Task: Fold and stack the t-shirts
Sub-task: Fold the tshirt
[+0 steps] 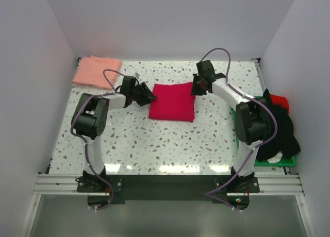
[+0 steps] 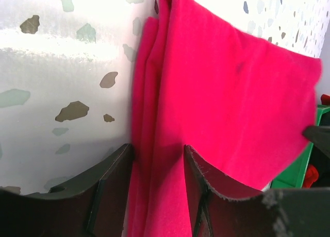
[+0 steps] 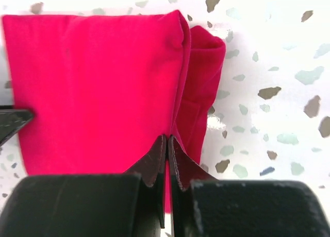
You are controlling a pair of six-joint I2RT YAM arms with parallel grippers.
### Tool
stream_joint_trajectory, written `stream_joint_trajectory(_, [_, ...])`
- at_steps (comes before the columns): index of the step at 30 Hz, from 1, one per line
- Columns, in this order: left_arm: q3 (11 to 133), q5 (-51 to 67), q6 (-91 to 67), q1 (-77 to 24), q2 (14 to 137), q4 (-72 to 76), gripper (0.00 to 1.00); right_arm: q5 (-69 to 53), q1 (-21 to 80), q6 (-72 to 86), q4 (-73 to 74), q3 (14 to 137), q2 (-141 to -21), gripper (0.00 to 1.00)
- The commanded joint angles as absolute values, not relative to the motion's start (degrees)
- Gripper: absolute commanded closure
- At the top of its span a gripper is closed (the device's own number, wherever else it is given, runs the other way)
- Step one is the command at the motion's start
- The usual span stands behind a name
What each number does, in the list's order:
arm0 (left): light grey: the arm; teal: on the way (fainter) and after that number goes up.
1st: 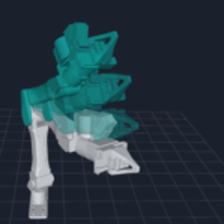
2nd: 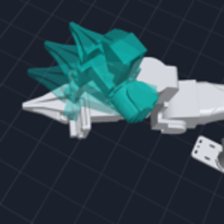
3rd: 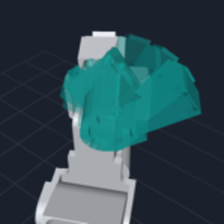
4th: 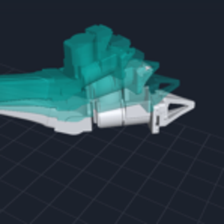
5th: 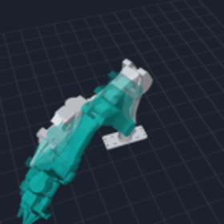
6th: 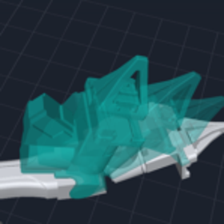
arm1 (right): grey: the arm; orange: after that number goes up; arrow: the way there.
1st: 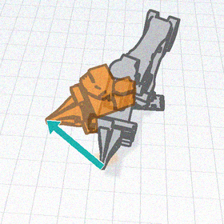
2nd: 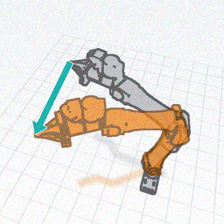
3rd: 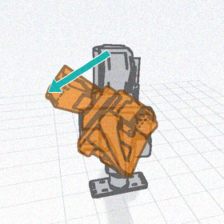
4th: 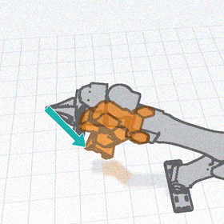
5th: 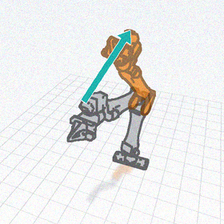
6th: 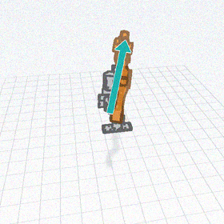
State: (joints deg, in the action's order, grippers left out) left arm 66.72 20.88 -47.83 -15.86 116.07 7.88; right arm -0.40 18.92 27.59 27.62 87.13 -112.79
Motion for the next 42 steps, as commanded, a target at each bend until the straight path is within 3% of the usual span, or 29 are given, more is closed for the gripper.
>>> stream_joint_trajectory(1, [65.5,19.3,-48.4,-16.5,114.5,7.0,0.51,4.2,19.3,28.4,27.5,85.8,-106.8,1.0])
stream_joint_trajectory(11, [66.5,19.7,-47.9,-17.5,115.7,6.8,0.5,7.5,19.2,29.0,27.2,81.6,-113.4,0.99])
stream_joint_trajectory(14, [66.7,19.6,-46.8,-17.5,115.4,6.2,0.45,8.1,18.5,29.1,27.6,81.5,-114.9,0.91])
stream_joint_trajectory(18, [67.3,20.1,-45.2,-17.5,115.6,5.3,0.41,8.0,18.2,28.9,27.4,81.2,-114.3,0.7])
stream_joint_trajectory(21, [68.2,20.5,-44.2,-17.5,116.1,3.5,0.41,7.6,18.2,28.7,27.3,80.9,-113.8,0.67])
stream_joint_trajectory(33, [76.0,15.3,-36.7,-18.2,120.1,-10.4,0.42,-3.5,16.4,27.2,25.8,88.2,-121.9,0.78])
stream_joint_trajectory(42, [75.4,12.7,-37.0,-19.6,123.2,-11.6,0.46,-9.6,14.8,27.2,24.5,92.6,-127.2,0.83])
